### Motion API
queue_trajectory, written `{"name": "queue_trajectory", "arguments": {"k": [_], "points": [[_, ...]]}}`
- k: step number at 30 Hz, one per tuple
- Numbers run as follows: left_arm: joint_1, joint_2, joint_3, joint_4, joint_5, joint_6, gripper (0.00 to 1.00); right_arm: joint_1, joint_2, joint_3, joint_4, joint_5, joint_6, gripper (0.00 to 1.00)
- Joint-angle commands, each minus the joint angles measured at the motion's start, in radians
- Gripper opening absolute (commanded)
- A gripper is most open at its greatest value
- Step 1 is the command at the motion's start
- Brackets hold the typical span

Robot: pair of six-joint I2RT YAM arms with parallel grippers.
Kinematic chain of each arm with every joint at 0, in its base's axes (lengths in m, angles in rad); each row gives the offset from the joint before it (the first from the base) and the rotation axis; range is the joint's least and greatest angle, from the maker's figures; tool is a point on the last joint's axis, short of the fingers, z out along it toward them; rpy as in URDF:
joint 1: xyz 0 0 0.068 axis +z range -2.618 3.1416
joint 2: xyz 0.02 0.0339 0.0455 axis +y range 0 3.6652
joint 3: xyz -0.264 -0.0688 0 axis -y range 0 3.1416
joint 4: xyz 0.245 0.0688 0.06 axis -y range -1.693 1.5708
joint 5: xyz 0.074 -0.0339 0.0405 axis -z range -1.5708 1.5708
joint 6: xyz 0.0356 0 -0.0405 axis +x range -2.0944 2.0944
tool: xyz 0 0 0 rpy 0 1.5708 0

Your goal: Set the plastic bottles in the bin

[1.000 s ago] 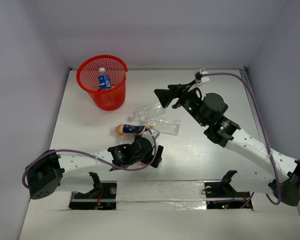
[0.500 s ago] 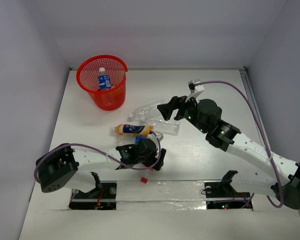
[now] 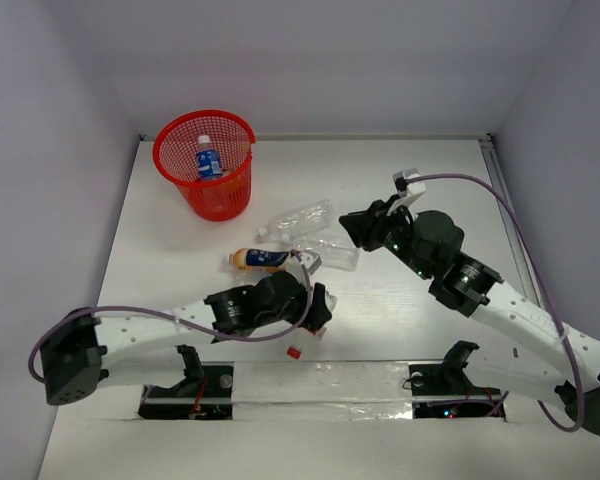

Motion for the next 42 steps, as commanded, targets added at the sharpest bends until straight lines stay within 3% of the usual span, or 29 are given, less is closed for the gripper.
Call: {"name": "queue_trajectory", "arguments": {"k": [1,6,10,11,15,18,23,27,29,33,38,42], "points": [[-0.004,-0.136,0.109,-0.021,-0.069,-0.022,0.39,-0.007,-0.051,-0.010,-0.056,-0.009,-0.045,0.34],[0.024,-0.241,0.222,-0.132,-0.267,-0.020,0.39,-0.041,-0.142,0.010,-0.139,-0.023,-0.059,0.33],[0.172,-0.281,0.328,-0.123,-0.365,0.030,0.39,-0.041,-0.185,0.047,-0.217,0.019,-0.056,0.33],[0.265,-0.281,0.339,-0.088,-0.359,0.055,0.39,-0.041,-0.195,0.045,-0.222,0.017,-0.054,0.33],[0.464,-0.249,0.439,-0.040,-0.373,0.102,0.39,-0.041,-0.195,-0.002,-0.138,-0.097,-0.050,0.33],[0.599,-0.177,0.532,0.020,-0.333,0.123,0.39,-0.041,-0.076,-0.054,0.032,-0.273,-0.038,0.38],[0.771,0.018,0.721,0.005,-0.250,0.118,0.39,0.045,0.253,0.081,0.027,-0.317,-0.139,0.46],[0.877,0.141,0.821,-0.015,-0.236,0.121,0.39,0.100,0.458,0.204,-0.036,-0.368,-0.200,0.67],[0.926,0.193,0.856,-0.018,-0.230,0.133,0.39,0.135,0.544,0.244,-0.068,-0.366,-0.238,0.73],[0.944,0.235,0.867,0.032,-0.345,0.227,0.39,0.197,0.665,0.324,-0.159,-0.314,-0.291,0.83],[0.967,0.314,0.894,0.046,-0.391,0.288,0.39,0.252,0.833,0.468,-0.298,-0.215,-0.329,0.83],[0.986,0.360,0.894,0.060,-0.413,0.314,0.39,0.261,0.888,0.513,-0.314,-0.210,-0.332,0.83]]}}
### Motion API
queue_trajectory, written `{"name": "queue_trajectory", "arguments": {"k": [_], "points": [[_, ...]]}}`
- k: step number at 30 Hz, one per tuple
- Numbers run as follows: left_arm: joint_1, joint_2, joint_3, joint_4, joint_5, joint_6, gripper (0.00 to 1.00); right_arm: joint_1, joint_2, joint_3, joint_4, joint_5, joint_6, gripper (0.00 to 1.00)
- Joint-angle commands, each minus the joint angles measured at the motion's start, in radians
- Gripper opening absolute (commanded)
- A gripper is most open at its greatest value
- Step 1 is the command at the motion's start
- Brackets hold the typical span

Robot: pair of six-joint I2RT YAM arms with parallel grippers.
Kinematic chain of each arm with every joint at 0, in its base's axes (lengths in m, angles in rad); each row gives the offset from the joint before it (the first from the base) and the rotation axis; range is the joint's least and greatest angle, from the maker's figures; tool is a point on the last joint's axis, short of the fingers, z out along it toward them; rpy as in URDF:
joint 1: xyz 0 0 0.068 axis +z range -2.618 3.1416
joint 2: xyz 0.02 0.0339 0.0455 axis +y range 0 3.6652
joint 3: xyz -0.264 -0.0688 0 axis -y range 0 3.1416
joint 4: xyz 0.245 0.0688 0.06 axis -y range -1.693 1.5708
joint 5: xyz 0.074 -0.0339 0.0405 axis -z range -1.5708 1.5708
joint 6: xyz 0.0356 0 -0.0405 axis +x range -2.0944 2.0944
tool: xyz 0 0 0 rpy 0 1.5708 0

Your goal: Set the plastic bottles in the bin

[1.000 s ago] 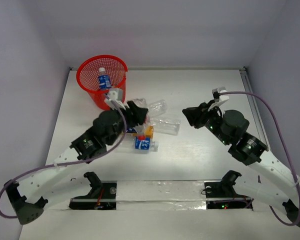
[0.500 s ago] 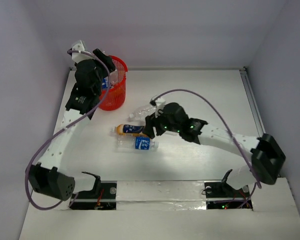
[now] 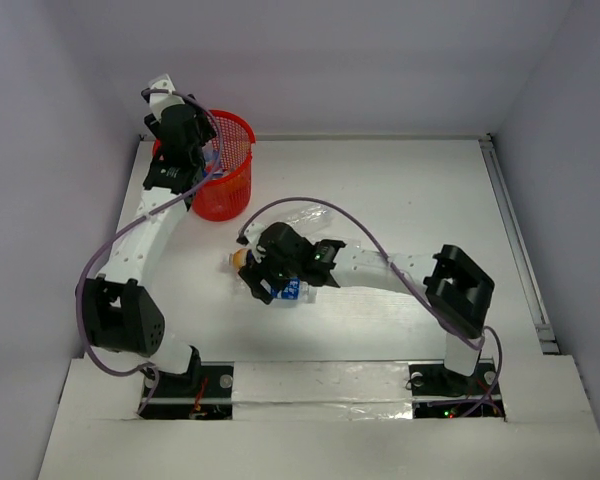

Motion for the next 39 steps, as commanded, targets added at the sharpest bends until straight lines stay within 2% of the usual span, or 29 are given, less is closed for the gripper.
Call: {"name": "queue_trajectory", "arguments": {"k": [1,11,13,14,15,18,22,27,33,36,39], "points": [[0.016,0.020,0.046,0.070,-0.046,0.053,0.39,0.016,0.034,0.063,-0.074,0.042,-0.037,0.83],[0.016,0.077,-0.006,0.164,-0.113,0.125,0.41,0.045,0.114,0.137,-0.127,0.063,-0.046,0.82],[0.016,0.077,-0.023,0.185,-0.113,0.148,0.45,0.054,0.123,0.149,-0.140,0.065,-0.045,0.82],[0.016,0.078,-0.031,0.190,-0.112,0.153,0.48,0.055,0.126,0.152,-0.143,0.065,-0.045,0.82],[0.016,0.080,-0.033,0.191,-0.107,0.159,0.57,0.065,0.128,0.153,-0.143,0.065,-0.043,0.82],[0.016,0.078,-0.033,0.184,-0.087,0.159,0.76,0.075,0.139,0.163,-0.150,0.060,-0.042,0.82],[0.016,0.045,-0.036,0.179,-0.038,0.138,0.85,0.084,0.166,0.189,-0.173,0.056,-0.042,0.85],[0.016,-0.011,-0.017,0.142,0.035,0.077,0.86,0.094,0.200,0.218,-0.182,0.045,-0.043,0.88],[0.016,-0.132,-0.016,0.056,0.224,-0.049,0.83,0.113,0.272,0.250,-0.207,0.042,-0.049,0.89],[0.016,-0.211,-0.040,-0.005,0.327,-0.113,0.80,0.122,0.274,0.238,-0.184,0.044,-0.040,0.81],[0.016,-0.322,-0.103,-0.026,0.402,-0.146,0.77,0.131,0.233,0.218,-0.160,0.050,-0.022,0.63]]}}
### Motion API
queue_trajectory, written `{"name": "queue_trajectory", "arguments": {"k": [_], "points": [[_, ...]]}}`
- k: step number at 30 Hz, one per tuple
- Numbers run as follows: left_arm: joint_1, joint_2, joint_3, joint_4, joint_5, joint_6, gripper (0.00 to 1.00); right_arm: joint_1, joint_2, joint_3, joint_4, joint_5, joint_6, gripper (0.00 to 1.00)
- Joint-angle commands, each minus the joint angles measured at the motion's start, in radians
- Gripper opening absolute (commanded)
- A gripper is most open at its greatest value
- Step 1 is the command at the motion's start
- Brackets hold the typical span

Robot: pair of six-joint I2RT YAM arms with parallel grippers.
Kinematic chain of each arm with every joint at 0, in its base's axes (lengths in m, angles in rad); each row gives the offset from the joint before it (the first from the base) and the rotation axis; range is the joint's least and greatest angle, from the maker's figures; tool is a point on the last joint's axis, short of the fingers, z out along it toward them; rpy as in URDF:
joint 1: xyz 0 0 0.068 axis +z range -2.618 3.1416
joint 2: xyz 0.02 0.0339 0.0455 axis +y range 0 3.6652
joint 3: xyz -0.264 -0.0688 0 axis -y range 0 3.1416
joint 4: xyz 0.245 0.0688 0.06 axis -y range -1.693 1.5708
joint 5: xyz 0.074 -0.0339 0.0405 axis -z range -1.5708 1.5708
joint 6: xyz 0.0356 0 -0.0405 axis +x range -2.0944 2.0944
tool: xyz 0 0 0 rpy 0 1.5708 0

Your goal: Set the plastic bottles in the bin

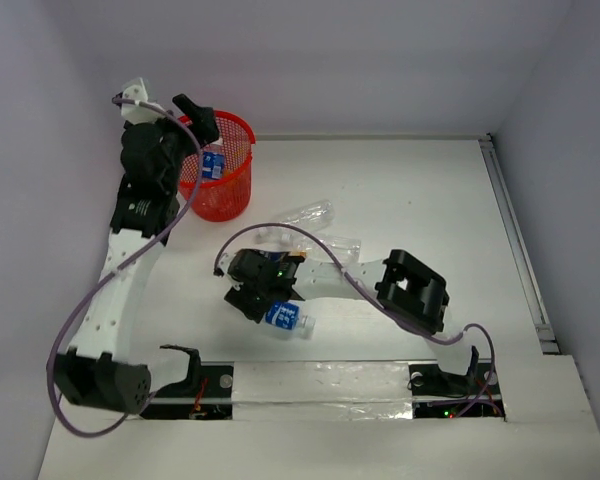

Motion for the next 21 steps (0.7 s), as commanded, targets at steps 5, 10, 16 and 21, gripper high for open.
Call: {"name": "queue_trajectory", "arguments": {"k": [5,10,16,21], "points": [[0.005,-0.302,-0.162,-0.082,0.137,-0.100,0.74,0.018,-0.177,-0.009,0.036,0.001,0.024,0.46],[0.005,-0.443,-0.265,-0.150,0.185,-0.122,0.72,-0.011,-0.361,0.034,0.062,0.062,0.020,0.46],[0.005,-0.619,-0.440,-0.204,0.085,-0.231,0.68,-0.152,-0.427,0.175,0.157,0.051,0.078,0.46],[0.005,-0.733,-0.572,-0.248,0.041,-0.306,0.62,-0.292,-0.339,0.344,0.360,0.004,0.193,0.45]]}}
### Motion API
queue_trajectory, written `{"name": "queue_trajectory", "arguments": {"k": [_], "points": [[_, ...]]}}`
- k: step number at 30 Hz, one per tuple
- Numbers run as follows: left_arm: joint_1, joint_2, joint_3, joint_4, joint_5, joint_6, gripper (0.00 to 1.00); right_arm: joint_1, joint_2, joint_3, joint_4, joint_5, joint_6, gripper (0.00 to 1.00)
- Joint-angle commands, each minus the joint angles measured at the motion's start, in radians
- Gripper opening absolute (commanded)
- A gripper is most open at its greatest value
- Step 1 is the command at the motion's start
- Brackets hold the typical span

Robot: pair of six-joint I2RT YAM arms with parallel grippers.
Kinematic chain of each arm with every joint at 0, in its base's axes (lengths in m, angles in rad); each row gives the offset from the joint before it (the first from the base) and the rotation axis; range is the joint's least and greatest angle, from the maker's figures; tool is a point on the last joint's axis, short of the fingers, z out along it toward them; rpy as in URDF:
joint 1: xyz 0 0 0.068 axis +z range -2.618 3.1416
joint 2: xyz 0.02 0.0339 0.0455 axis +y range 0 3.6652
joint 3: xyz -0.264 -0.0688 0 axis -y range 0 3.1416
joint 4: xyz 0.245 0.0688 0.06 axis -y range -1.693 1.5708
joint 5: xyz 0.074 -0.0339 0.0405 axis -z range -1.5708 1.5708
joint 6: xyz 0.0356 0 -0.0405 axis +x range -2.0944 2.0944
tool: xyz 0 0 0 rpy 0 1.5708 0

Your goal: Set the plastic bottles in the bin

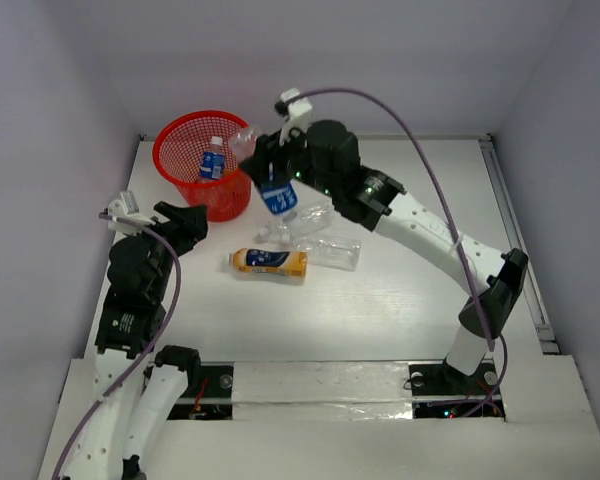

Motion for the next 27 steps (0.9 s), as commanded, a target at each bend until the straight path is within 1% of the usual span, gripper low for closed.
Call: {"name": "queue_trajectory", "arguments": {"k": [1,2,3,5,6,8,9,10,13,14,17,20,21,23,24,26,27], "points": [[0.005,-0.065,-0.056,-0.006,-0.032,-0.082,0.62,-0.071,0.085,0.128,0.210,-0.011,0.107,0.45],[0.005,-0.077,-0.091,-0.011,-0.030,-0.106,0.61,-0.084,0.111,0.162,0.238,-0.009,0.156,0.45],[0.005,-0.082,-0.110,-0.015,-0.022,-0.118,0.60,-0.096,0.140,0.227,0.303,-0.008,0.185,0.44],[0.005,-0.094,-0.163,-0.005,-0.001,-0.147,0.59,-0.125,0.224,0.280,0.376,-0.004,0.265,0.44],[0.005,-0.099,-0.185,0.003,0.005,-0.160,0.59,-0.134,0.253,0.335,0.443,-0.004,0.290,0.44],[0.005,-0.108,-0.249,0.044,0.054,-0.184,0.59,-0.145,0.354,0.407,0.482,0.034,0.351,0.43],[0.005,-0.109,-0.274,0.058,0.074,-0.194,0.59,-0.156,0.391,0.449,0.509,0.034,0.362,0.43],[0.005,-0.108,-0.295,0.076,0.117,-0.201,0.59,-0.156,0.465,0.535,0.519,0.055,0.370,0.43],[0.005,-0.100,-0.366,0.112,0.139,-0.230,0.58,-0.156,0.566,0.680,0.583,0.080,0.361,0.43],[0.005,-0.099,-0.396,0.122,0.146,-0.234,0.58,-0.156,0.624,0.711,0.598,0.086,0.353,0.43],[0.005,-0.088,-0.452,0.167,0.157,-0.250,0.59,-0.165,0.706,0.800,0.603,0.111,0.304,0.44],[0.005,-0.064,-0.516,0.224,0.186,-0.269,0.65,-0.165,0.715,0.742,0.648,0.117,0.279,0.46],[0.005,-0.054,-0.533,0.239,0.189,-0.270,0.75,-0.165,0.721,0.731,0.664,0.111,0.270,0.46],[0.005,-0.022,-0.577,0.283,0.198,-0.283,0.87,-0.165,0.740,0.739,0.659,0.086,0.253,0.47],[0.005,-0.013,-0.591,0.300,0.206,-0.287,0.93,-0.165,0.760,0.760,0.642,0.078,0.249,0.52],[-0.024,0.021,-0.626,0.346,0.205,-0.309,0.95,-0.165,0.761,0.759,0.634,0.069,0.239,0.59],[-0.037,0.032,-0.636,0.356,0.193,-0.316,0.97,-0.165,0.755,0.734,0.638,0.072,0.233,0.66]]}}
